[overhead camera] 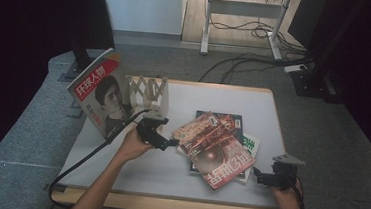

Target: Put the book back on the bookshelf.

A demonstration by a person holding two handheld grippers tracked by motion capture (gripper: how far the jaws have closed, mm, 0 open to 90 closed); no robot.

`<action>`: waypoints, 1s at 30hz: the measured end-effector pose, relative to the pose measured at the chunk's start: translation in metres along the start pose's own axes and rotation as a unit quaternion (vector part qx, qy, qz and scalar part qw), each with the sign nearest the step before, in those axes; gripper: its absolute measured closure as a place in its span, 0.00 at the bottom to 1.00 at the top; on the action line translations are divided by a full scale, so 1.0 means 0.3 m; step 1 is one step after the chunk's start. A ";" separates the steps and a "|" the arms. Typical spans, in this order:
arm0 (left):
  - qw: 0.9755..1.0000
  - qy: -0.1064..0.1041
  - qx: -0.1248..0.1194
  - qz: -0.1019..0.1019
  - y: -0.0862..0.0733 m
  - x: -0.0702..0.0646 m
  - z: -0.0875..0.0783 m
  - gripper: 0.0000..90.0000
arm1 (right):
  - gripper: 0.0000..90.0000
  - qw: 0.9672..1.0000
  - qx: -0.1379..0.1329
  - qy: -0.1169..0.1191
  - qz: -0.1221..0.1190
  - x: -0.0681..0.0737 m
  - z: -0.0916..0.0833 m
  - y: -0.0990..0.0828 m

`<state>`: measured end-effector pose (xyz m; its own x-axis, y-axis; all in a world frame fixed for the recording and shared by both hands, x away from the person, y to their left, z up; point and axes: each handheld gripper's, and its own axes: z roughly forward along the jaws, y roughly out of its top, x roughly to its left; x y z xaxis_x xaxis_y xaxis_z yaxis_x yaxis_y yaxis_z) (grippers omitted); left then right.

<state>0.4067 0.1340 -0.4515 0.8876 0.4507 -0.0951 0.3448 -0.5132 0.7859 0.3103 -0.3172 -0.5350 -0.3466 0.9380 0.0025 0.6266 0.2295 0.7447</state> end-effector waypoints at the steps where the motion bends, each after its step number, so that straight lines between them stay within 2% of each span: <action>1: 1.000 0.000 0.004 0.003 0.004 -0.001 0.010 0.00 | 0.00 1.000 -0.002 0.000 0.000 -0.001 -0.005 0.000; 3: 1.000 -0.008 0.008 0.003 0.011 -0.001 0.036 0.00 | 0.00 1.000 -0.006 0.002 0.001 -0.001 -0.015 -0.001; 7: 1.000 -0.009 0.010 0.005 0.016 0.004 0.077 0.00 | 0.00 1.000 -0.011 0.002 -0.003 0.004 -0.036 0.004; 11: 1.000 0.002 0.015 0.006 0.009 0.014 0.113 0.00 | 0.00 1.000 -0.020 0.005 -0.014 0.021 -0.059 0.022; 16: 1.000 0.005 0.018 0.002 -0.004 0.025 0.137 0.00 | 0.00 0.999 -0.025 0.012 -0.027 0.050 -0.070 0.041; 21: 1.000 -0.001 0.022 0.008 -0.014 0.011 0.154 0.00 | 0.00 0.999 -0.028 0.018 -0.036 0.071 -0.069 0.049; 30: 1.000 -0.010 0.025 0.002 -0.045 -0.010 0.211 0.00 | 0.00 0.998 -0.031 0.031 -0.051 0.102 -0.069 0.062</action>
<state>0.4188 0.0933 -0.5005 0.8948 0.4342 -0.1040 0.3550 -0.5506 0.7556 0.2968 -0.2896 -0.5072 -0.4507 0.8920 -0.0353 0.5422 0.3050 0.7829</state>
